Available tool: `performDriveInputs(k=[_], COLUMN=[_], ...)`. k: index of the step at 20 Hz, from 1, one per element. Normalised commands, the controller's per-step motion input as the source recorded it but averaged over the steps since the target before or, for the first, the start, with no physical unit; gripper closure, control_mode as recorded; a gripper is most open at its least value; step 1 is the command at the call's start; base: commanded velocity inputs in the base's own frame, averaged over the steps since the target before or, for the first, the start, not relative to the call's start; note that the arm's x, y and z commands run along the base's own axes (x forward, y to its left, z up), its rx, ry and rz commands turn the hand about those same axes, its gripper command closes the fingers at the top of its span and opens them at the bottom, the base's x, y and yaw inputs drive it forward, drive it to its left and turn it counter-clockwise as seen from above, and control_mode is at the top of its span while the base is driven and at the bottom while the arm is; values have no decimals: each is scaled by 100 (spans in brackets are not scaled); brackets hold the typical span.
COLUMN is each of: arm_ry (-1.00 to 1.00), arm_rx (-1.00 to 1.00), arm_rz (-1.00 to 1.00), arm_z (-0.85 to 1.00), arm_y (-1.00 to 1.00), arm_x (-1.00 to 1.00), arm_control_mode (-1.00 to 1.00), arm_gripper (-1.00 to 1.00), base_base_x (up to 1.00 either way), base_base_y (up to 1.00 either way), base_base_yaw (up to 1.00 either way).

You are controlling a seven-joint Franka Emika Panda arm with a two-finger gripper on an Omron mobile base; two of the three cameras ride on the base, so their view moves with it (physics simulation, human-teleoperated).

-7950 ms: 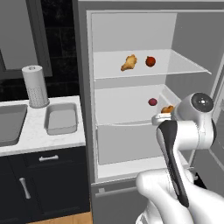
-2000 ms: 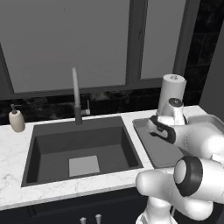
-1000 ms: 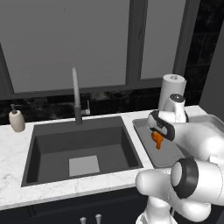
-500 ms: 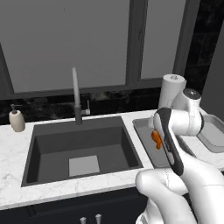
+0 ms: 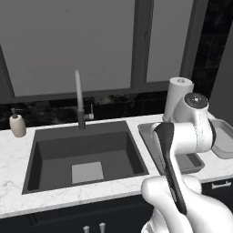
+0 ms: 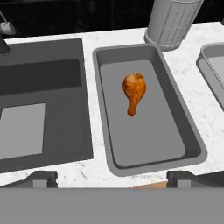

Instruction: Place one tomato and one chicken drumstick in each tupperware on the nearby counter, to pack two identical lunches.

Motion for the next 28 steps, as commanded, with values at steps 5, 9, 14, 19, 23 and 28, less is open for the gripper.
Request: performDriveInputs(k=[5, 9, 14, 19, 23, 28], arm_ry=[-2, -6, -1, 0, 0, -2], arm_rx=[0, 7, 3, 0, 0, 0], arm_rz=[0, 3, 4, 0, 0, -2], arm_z=[11, 0, -2, 0, 0, 0], arm_y=[0, 0, 0, 0, 0, 0], arm_x=[-64, -59, -21, 0, 0, -24], arm_control_mode=[-100, -100, -100, -100, -100, -100], arm_gripper=[-100, -100, -100, -100, -100, -100], base_base_x=[0, 0, 0, 0, 0, 0], base_base_y=[0, 0, 0, 0, 0, 0], base_base_yaw=[0, 0, 0, 0, 0, 0])
